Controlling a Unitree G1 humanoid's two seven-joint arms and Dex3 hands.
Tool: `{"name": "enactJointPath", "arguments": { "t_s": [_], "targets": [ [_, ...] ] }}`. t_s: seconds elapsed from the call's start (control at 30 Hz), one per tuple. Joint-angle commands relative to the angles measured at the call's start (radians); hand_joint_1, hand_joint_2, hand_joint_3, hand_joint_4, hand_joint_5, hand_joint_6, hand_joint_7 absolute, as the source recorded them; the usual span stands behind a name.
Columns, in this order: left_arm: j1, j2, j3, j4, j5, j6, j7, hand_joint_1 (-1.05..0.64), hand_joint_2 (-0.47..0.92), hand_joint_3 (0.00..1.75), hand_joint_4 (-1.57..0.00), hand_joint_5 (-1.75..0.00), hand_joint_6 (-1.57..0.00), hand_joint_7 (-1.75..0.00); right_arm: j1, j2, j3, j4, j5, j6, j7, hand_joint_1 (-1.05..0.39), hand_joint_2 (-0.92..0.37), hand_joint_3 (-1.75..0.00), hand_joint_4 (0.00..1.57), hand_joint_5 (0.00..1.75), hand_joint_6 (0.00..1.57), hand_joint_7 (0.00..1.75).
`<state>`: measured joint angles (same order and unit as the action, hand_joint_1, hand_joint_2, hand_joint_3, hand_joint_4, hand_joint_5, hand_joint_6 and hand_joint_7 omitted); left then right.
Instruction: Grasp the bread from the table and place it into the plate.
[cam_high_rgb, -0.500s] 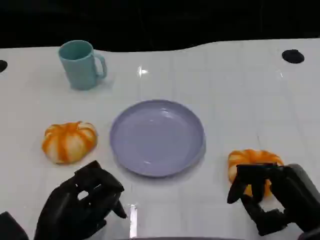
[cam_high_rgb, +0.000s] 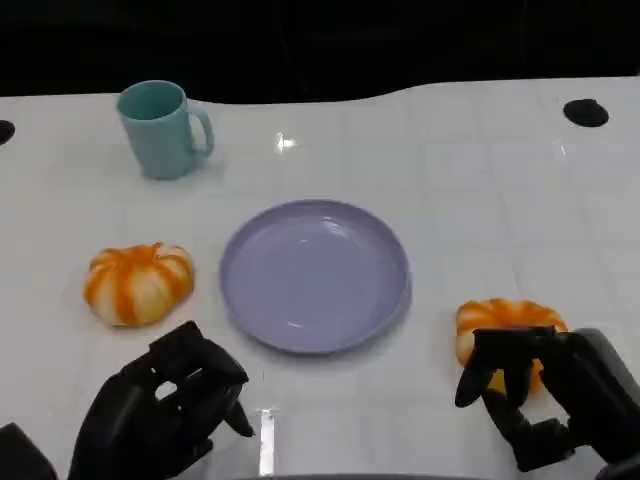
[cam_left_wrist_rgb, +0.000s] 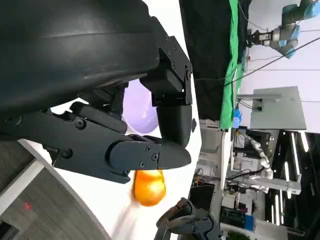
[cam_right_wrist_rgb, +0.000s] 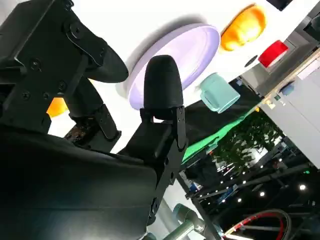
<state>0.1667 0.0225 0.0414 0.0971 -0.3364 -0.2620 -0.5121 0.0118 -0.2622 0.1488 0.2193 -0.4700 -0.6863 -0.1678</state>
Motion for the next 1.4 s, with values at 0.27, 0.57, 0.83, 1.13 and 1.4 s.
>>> {"name": "enactJointPath", "arguments": {
  "t_s": [0.27,0.57,0.83,1.13,1.4],
  "targets": [
    [-0.002,0.009,0.009,0.008,0.001,-0.021,0.001,-0.53,0.92,0.33,-0.64,-1.75,-0.57,-1.44,0.003,-0.009,-0.007,0.01,0.01,-0.013,-0.008,0.02,-0.14,-1.5,0.95,1.74,0.91,1.25],
    [-0.002,0.013,0.008,0.01,-0.002,-0.023,-0.002,-0.52,0.92,0.33,-0.63,-1.75,-0.56,-1.45,0.007,0.006,-0.015,0.007,0.08,-0.048,0.001,0.02,-0.24,-1.39,0.91,1.52,0.85,1.06],
    [-0.004,0.013,0.01,0.009,-0.003,-0.016,0.002,-0.52,0.92,0.33,-0.63,-1.75,-0.55,-1.45,0.025,-0.026,-0.03,-0.125,0.109,0.082,0.106,-0.15,-0.31,-1.11,0.54,1.13,0.6,0.7],
    [-0.003,0.013,0.01,0.01,0.001,-0.026,0.001,-0.5,0.92,0.34,-0.63,-1.75,-0.55,-1.47,0.063,-0.139,-0.06,-0.393,-0.036,0.346,0.273,-0.28,-0.74,-0.17,0.19,0.61,0.41,0.11],
    [0.0,0.013,0.008,0.003,0.001,-0.023,0.002,-0.51,0.92,0.34,-0.63,-1.75,-0.54,-1.48,0.091,-0.211,-0.053,-0.601,-0.177,0.539,0.435,-0.31,-0.76,-0.04,0.0,0.47,0.26,0.01]
  ]
}}
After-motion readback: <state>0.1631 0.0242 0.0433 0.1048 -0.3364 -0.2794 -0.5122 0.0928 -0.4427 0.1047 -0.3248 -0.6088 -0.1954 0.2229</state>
